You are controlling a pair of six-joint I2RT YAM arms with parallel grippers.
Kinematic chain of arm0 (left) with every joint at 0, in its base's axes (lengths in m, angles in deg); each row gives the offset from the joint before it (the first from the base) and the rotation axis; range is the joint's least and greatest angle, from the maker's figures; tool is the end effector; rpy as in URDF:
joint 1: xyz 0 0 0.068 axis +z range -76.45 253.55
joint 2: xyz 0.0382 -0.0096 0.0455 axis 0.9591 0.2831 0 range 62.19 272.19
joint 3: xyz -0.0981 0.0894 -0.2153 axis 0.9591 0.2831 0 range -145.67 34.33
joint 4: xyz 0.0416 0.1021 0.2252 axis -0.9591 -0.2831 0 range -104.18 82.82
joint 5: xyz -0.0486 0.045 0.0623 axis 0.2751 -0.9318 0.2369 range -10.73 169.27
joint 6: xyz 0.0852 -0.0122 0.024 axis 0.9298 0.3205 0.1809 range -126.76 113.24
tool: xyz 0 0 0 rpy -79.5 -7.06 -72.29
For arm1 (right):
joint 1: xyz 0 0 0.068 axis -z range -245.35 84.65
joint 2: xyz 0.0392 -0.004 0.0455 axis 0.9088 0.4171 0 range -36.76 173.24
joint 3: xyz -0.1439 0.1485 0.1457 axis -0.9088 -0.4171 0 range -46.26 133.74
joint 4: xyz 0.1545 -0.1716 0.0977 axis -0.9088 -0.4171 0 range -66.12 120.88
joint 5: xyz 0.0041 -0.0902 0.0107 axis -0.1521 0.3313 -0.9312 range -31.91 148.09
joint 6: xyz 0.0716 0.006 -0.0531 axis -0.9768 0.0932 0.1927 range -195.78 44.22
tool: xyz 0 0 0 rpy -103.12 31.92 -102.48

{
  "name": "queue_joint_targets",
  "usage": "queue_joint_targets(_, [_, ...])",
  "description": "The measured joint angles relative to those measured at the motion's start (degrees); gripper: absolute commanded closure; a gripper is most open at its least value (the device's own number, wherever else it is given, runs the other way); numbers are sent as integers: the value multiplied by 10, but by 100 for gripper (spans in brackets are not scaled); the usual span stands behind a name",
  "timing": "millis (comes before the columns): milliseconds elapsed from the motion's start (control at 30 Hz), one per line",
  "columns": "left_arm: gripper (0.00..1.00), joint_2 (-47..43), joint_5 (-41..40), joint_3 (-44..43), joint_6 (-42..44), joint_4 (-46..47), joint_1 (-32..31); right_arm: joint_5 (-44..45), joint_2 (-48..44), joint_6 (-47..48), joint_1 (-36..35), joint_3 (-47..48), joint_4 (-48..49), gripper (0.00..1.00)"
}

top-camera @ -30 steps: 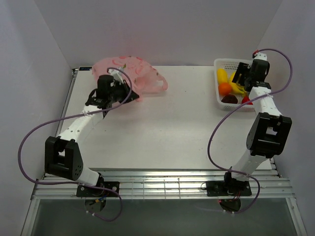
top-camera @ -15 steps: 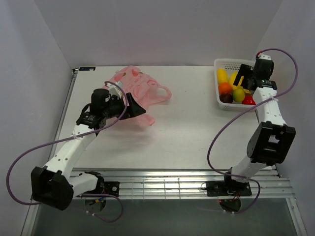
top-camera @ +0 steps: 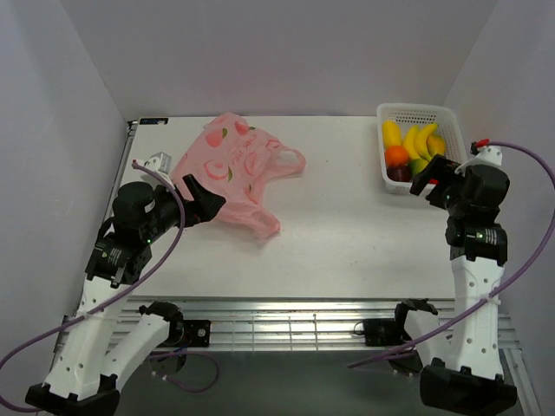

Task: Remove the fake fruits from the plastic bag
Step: Reset both arms

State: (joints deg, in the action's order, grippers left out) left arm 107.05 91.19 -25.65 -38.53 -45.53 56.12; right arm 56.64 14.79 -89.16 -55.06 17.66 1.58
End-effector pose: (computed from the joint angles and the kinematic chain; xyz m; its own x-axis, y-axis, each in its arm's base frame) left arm 0.1829 -0.0746 0.3441 -0.5696 -0.3610 -0.7384 0.2051 0.8075 -0.5531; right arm 0.2275 -0.0392 0.3680 -0.2430 0.2792 -0.9290 0.2168 0.9491 0.2285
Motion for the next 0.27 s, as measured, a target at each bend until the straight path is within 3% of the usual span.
queue_joint_targets(133, [2,-58,-20,25,-12,-24,0,-14,-104,-6,0,-85,-49,10])
queue_joint_targets(267, [2,-92,-26,56,-38,-47,0,-25,-148,-5,0,-93,-78,10])
